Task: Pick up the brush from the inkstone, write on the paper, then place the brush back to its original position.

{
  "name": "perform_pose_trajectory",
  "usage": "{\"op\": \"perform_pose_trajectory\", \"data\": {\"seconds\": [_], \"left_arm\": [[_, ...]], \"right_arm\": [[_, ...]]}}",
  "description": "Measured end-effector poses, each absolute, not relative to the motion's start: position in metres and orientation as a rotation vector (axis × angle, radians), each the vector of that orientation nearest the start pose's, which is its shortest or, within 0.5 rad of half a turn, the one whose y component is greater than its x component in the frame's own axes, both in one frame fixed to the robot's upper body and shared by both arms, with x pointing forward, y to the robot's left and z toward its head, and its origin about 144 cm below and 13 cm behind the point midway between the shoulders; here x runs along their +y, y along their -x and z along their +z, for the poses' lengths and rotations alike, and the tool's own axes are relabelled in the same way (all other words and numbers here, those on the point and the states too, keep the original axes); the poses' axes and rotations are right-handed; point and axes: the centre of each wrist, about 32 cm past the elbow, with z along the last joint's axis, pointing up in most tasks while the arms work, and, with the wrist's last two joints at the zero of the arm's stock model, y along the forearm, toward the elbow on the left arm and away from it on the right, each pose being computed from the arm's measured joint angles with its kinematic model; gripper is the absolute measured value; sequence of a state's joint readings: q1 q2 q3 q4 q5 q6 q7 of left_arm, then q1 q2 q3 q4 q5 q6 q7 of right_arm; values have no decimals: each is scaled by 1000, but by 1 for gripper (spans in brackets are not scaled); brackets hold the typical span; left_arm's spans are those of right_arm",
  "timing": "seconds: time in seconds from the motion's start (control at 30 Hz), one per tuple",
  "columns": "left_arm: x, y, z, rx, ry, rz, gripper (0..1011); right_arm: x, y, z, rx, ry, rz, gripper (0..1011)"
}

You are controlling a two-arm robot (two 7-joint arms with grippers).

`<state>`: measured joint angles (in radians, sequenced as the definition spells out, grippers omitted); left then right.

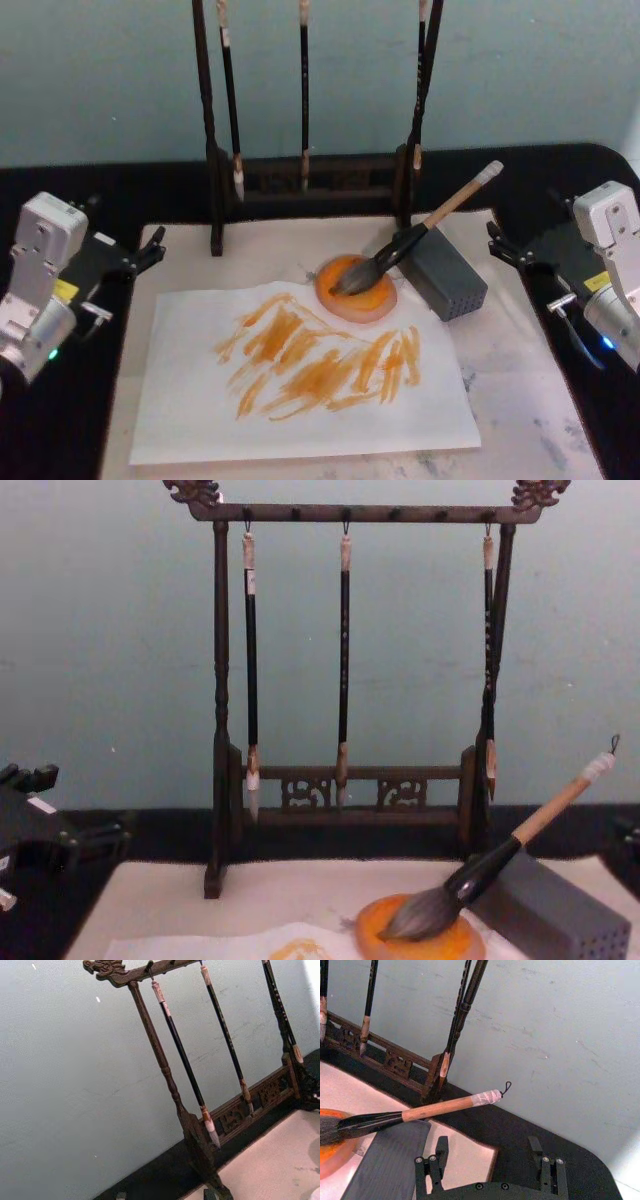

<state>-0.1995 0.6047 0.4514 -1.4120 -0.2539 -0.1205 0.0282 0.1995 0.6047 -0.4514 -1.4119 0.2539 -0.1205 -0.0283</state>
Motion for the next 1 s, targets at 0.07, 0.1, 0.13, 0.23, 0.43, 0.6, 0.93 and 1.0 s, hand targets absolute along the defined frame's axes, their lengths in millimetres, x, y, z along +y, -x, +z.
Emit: {"op": "perform_pose_trajectory", "data": {"seconds": [0.07,0.1,0.13,0.23,0.43,0.6,0.93,1.0], "left_arm": [[310,-489,1140,-285,-305,1248,1001],[310,-489,1140,-285,-304,1248,1001],[310,-489,1140,-285,-305,1248,1001],[310,-489,1140,-285,-304,1248,1001],[310,-489,1140,-285,-304,1248,1001],[310,-489,1140,-285,-304,1248,1001],[310,-489,1140,-285,-305,1248,1001],[310,-489,1140,-285,-304,1248,1001]], "right_arm": [[-310,-489,1140,-285,304,-1248,1000],[-310,-489,1140,-285,304,-1248,1000],[-310,-489,1140,-285,304,-1248,1000],[-310,-489,1140,-285,305,-1248,1000],[-307,-490,1141,-256,280,-1231,1000],[-307,-492,1144,-156,221,-1211,1000],[-313,-502,1149,207,41,-1179,1000],[-315,-505,1149,275,4,-1175,1000]]}}
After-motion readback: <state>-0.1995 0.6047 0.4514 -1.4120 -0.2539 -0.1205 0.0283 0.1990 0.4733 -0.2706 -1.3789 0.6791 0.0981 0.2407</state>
